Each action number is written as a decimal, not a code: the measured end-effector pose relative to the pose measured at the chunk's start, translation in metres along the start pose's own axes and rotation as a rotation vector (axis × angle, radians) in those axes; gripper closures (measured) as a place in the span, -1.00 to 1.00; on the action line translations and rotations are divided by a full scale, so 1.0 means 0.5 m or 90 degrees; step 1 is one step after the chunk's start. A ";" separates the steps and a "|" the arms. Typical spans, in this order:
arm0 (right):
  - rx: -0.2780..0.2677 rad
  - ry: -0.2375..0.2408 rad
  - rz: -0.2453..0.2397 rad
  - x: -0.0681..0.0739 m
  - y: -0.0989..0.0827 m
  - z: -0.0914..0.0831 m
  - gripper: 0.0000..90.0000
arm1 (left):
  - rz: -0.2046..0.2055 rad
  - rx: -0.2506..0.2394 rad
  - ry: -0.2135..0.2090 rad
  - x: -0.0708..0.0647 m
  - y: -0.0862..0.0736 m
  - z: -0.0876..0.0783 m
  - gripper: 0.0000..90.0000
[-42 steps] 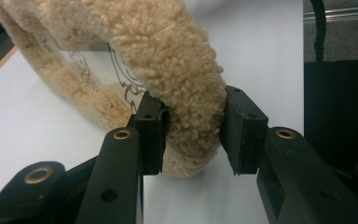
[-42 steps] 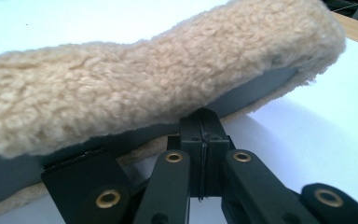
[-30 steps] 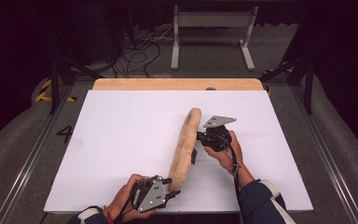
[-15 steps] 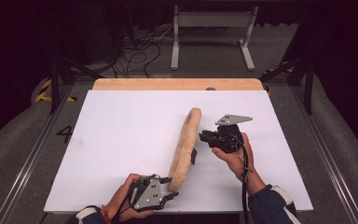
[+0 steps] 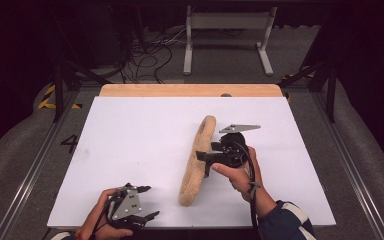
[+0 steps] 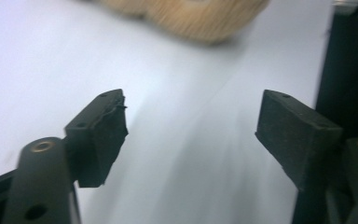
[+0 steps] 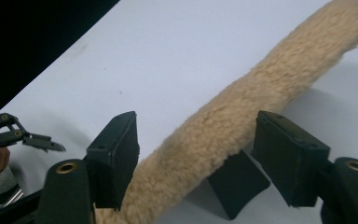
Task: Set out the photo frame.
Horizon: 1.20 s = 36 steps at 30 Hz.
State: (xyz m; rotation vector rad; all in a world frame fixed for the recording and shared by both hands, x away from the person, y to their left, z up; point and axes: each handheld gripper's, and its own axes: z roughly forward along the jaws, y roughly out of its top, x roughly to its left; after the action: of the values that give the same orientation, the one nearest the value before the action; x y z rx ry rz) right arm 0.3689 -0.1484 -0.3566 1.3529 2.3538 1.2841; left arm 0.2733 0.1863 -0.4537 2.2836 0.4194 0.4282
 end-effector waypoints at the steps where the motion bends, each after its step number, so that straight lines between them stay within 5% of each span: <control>1: 0.014 -0.017 0.005 0.005 0.001 0.014 -0.38 | -0.011 0.007 0.006 0.006 -0.009 -0.004 -0.59; 7: 0.089 -0.009 0.065 -0.009 0.001 0.068 -0.36 | -0.034 0.016 0.007 0.021 -0.030 -0.015 -0.63; 15: 0.129 0.016 0.080 -0.018 0.015 0.061 -0.09 | -0.040 0.011 0.008 0.027 -0.029 -0.015 -0.64; 20: 0.146 0.025 0.073 -0.026 0.024 0.052 0.10 | -0.048 0.008 0.009 0.029 -0.028 -0.017 -0.64; 24: 0.170 0.024 0.058 -0.026 0.036 0.061 0.04 | -0.051 0.005 0.005 0.030 -0.028 -0.015 -0.64; 33: 0.182 0.012 0.056 -0.020 0.047 0.079 0.04 | -0.060 0.003 -0.004 0.034 -0.029 -0.012 -0.65; 36: 0.172 0.010 0.068 -0.029 0.045 0.071 0.20 | -0.061 0.004 -0.006 0.034 -0.027 -0.012 -0.65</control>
State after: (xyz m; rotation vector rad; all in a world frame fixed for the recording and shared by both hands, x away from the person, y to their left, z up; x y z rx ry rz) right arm 0.4095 -0.1326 -0.3663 1.5672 2.5721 1.0306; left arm 0.2836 0.2060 -0.4570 2.2595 0.5234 0.3677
